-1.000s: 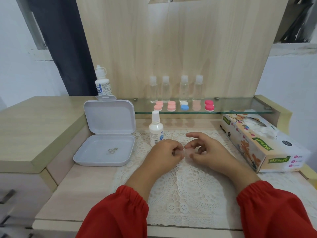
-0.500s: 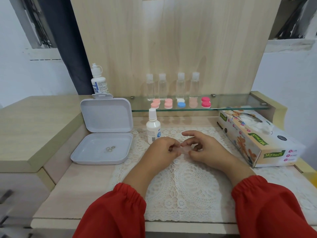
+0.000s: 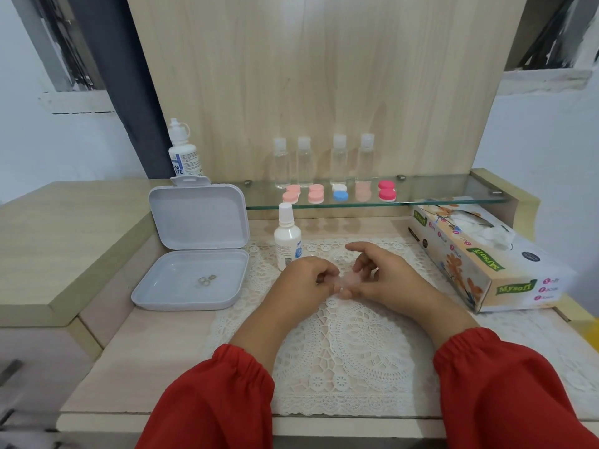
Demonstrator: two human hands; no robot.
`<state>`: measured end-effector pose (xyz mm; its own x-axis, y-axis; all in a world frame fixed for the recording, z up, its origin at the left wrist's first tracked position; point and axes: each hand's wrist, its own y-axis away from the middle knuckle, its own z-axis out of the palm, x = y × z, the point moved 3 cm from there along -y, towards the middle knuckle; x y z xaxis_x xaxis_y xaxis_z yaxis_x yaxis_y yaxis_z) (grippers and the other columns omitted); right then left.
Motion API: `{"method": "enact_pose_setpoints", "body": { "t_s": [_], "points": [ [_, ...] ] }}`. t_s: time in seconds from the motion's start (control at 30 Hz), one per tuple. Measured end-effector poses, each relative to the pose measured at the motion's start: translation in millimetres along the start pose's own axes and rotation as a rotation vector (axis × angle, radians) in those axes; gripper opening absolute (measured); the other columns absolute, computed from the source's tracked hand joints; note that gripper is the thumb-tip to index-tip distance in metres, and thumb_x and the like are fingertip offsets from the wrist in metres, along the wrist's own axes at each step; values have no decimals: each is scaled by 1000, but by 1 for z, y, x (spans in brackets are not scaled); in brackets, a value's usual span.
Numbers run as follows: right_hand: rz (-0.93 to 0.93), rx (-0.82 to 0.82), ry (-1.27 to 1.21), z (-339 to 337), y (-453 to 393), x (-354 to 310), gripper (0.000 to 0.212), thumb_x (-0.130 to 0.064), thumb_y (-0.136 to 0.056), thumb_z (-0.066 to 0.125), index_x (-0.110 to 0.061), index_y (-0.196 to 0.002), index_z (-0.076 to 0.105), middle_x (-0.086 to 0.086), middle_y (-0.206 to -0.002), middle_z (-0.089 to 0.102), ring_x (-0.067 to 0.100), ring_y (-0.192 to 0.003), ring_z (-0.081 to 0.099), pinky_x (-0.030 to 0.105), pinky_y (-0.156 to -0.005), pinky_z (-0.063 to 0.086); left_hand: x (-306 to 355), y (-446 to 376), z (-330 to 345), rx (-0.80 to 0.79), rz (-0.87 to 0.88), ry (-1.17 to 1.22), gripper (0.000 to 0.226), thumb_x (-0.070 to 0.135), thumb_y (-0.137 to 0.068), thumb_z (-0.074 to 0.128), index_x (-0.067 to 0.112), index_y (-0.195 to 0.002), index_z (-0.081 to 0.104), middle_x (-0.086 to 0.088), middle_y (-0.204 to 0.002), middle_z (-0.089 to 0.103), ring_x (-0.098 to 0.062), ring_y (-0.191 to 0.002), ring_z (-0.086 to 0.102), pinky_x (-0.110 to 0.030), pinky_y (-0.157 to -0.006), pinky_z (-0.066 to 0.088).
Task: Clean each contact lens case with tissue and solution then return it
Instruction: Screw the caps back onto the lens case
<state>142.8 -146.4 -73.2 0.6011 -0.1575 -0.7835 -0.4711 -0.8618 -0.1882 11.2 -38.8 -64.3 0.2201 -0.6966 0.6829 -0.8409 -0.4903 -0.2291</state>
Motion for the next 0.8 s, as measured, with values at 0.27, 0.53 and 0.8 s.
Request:
{"method": "enact_pose_setpoints", "body": {
  "t_s": [0.27, 0.53, 0.8],
  "points": [
    [29, -17, -39, -1, 1, 1, 80, -8, -75, 80, -33, -141, 41, -12, -101, 69, -3, -84, 61, 11, -78, 46, -2, -1, 1, -9, -16, 26, 22, 17, -86, 68, 20, -108, 68, 16, -91, 60, 4, -83, 55, -9, -73, 43],
    [48, -32, -76, -3, 2, 2, 80, -2, -82, 70, -39, -143, 33, -15, -110, 68, 4, -83, 62, 9, -74, 46, -1, 0, 1, -6, -12, 19, 22, 17, -86, 68, 21, -108, 69, 14, -93, 62, 3, -84, 55, -16, -78, 46],
    [80, -50, -99, 1, 1, -1, 91, -12, -73, 82, -36, -145, 31, -13, -114, 64, 2, -102, 58, 4, -76, 42, -1, -1, 1, -4, 0, 7, 24, 17, -87, 67, 19, -110, 68, 13, -95, 60, 2, -84, 54, -11, -75, 42]
  ]
}}
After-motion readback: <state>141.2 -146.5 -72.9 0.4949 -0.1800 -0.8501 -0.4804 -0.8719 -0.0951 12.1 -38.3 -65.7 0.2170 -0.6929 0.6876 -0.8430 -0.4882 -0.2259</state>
